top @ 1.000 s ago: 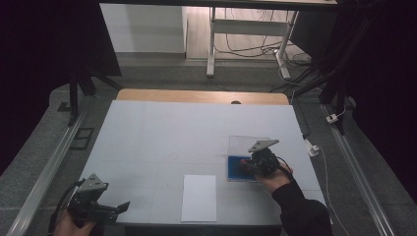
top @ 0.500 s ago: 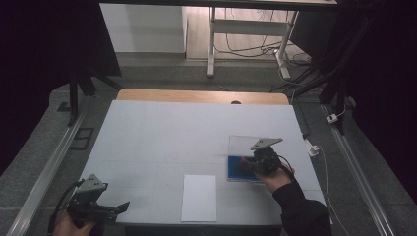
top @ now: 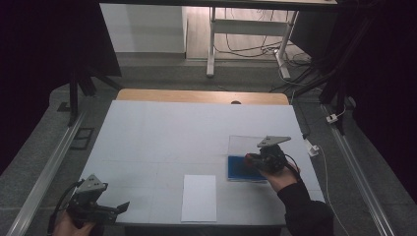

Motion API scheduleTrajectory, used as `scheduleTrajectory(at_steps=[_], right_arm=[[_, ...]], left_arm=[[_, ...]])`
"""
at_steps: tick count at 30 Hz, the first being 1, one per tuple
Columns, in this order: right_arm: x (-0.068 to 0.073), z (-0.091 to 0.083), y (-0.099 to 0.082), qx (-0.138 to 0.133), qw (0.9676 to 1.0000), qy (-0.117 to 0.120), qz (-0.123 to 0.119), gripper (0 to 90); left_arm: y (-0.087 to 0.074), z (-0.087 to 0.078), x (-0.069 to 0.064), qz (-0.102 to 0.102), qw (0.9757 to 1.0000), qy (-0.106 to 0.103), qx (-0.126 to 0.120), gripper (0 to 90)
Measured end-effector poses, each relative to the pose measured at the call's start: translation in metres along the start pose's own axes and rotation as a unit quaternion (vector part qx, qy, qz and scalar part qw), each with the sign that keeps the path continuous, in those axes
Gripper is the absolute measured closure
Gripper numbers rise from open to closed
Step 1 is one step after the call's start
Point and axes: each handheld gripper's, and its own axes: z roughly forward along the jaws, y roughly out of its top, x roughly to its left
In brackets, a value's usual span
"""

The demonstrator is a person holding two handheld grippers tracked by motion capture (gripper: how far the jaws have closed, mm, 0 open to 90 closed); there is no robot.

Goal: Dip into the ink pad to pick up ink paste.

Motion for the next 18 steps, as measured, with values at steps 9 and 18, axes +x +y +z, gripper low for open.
scheduleTrajectory(at_steps=[9,18], right_arm=[[-0.006,0.002,-0.006,0.024,0.9996,-0.009,-0.009,80.1],[-0.009,0.01,-0.011,0.04,0.9992,-0.004,-0.005,80.1]], left_arm=[[0.0,0.0,0.0,0.001,1.0,0.0,0.0,1.2],[0.0,0.0,0.0,0.001,1.0,-0.001,0.0,1.2]])
